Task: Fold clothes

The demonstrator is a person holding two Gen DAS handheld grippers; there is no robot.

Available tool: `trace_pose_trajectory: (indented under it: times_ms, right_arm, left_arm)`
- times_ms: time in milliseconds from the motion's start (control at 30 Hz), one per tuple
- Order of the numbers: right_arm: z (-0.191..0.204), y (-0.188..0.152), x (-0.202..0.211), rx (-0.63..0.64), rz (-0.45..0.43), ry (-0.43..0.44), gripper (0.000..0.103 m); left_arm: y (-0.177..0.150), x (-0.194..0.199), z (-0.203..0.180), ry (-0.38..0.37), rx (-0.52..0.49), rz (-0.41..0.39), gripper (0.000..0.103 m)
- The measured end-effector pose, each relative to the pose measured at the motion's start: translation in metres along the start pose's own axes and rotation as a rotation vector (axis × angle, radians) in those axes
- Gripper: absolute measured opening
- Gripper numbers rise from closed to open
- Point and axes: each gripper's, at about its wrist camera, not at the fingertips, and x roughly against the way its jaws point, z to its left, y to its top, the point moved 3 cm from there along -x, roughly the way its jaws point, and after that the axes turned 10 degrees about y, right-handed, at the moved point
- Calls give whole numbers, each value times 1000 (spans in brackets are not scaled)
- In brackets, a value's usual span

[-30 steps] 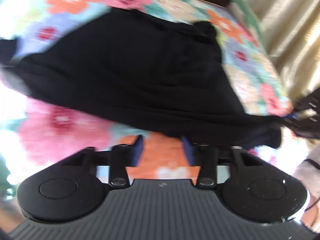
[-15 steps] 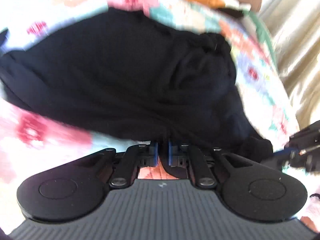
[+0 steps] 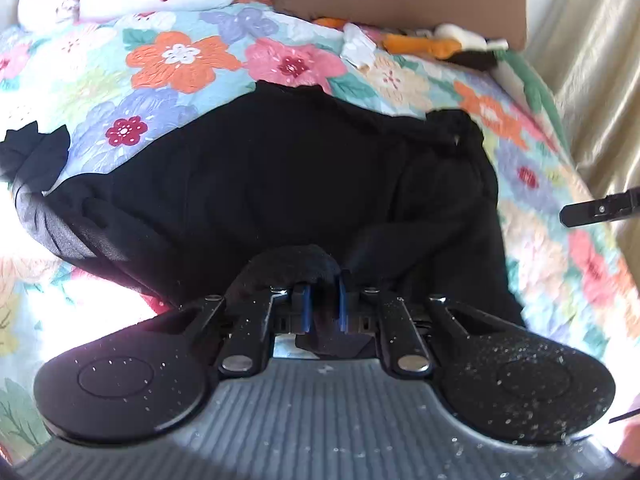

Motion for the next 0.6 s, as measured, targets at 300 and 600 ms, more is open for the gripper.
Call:
trace_pose_trajectory:
  times_ms: [300,600]
  right_arm:
    - [-5,-19,-68,-60,176,-121,39]
    - [-29,-39,-100,-301,205,-55,51]
  left_arm:
    - [-25,7,12,-233,49,86,32]
    - [-32,-34,3,-166,38,126,71]
